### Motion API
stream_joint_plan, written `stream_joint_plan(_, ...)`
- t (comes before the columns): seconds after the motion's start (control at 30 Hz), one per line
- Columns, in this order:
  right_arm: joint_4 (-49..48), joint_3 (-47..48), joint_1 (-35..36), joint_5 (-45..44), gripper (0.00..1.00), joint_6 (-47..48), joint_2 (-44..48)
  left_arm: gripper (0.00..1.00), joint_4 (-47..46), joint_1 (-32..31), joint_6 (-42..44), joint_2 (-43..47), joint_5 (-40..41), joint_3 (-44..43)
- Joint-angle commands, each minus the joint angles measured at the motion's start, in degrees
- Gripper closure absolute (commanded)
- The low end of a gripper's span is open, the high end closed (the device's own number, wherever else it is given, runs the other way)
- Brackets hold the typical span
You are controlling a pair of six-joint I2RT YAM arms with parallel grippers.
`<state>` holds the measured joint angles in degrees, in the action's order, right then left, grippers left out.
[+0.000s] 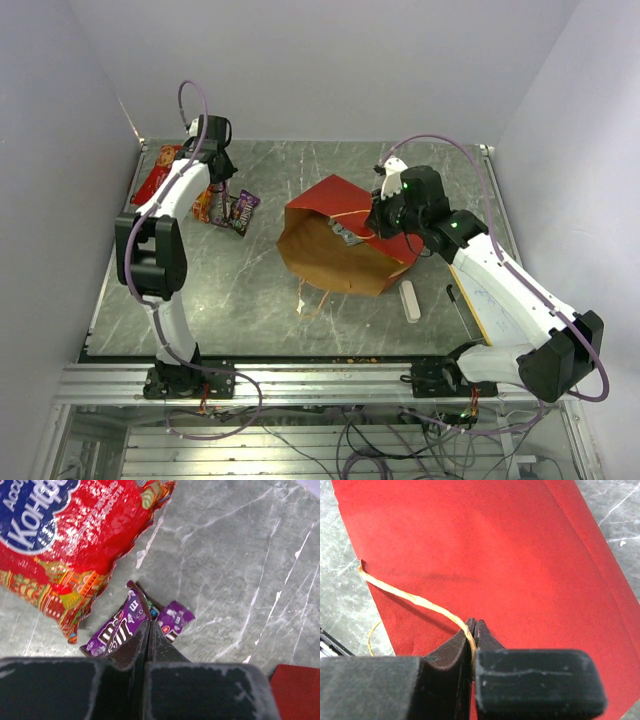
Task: Take the snacks out of the paper bag
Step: Place the snack at the center of the board.
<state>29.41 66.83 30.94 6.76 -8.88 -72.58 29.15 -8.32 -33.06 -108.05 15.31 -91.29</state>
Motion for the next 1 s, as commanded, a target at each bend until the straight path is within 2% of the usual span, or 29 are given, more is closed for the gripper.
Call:
stream_joint_plan(0.0, -0.79, 0.3, -0.77, 0.36, 1.0, 1.07, 1.07, 0.93, -0.01, 0.58, 2.89, -3.37, -1.6, -5.2)
stream_joint_plan(0.23, -1.6, 0.1, -0.97, 1.26, 1.0, 0.71, 0.98, 0.93, 2.3, -0.03, 5.24, -8.22, -3.82, -8.5)
stream_joint_plan(0.53, -2.38, -0.31, -1.16, 0.67, 1.0, 0.02, 1.34, 0.93, 1.76, -0.12, 7.12, -11.13, -9.03, -6.35)
stream_joint_plan(0.73, -2.1, 0.05, -1.15, 0.48, 1.0, 0.18, 1.38, 0.93, 5.72, 0.01, 6.47, -12.48, -11.74, -8.58)
stream_joint_plan(0.8, -1.99, 0.35, -1.14, 0.6, 1.0, 0.25, 1.21, 0.84, 6.35, 0.14, 5.82, -11.8, -12.38, -8.99)
stream_joint_plan(0.97, -1.39, 1.31, -1.16, 1.17, 1.0, 0.36, 0.72, 0.55, 7.96, 0.23, 3.58, -4.67, -13.65, -9.1)
